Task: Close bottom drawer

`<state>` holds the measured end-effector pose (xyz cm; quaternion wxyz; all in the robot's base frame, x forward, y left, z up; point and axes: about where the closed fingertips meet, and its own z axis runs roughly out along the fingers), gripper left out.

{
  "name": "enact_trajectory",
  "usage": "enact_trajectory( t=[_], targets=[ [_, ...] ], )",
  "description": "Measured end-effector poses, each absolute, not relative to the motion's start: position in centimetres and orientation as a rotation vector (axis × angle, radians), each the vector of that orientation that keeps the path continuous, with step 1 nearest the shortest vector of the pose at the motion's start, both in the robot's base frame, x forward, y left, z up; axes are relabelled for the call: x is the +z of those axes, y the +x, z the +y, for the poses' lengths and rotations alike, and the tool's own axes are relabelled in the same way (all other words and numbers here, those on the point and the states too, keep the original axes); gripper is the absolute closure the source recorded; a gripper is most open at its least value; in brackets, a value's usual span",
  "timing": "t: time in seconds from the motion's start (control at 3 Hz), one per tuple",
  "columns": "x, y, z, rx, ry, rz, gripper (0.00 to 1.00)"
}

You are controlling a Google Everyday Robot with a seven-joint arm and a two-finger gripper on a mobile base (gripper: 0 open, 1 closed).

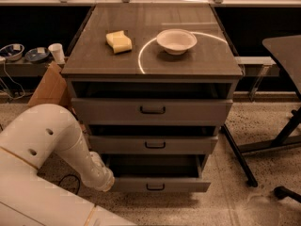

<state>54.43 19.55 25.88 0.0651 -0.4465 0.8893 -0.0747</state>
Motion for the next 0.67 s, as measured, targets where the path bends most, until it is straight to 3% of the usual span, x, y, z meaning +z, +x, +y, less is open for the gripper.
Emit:
enact_trajectory(
  t=[0.67],
  targets=[
    [25.4,50.1,19.0,-0.167,-1.452,2.715,1.00]
  ],
)
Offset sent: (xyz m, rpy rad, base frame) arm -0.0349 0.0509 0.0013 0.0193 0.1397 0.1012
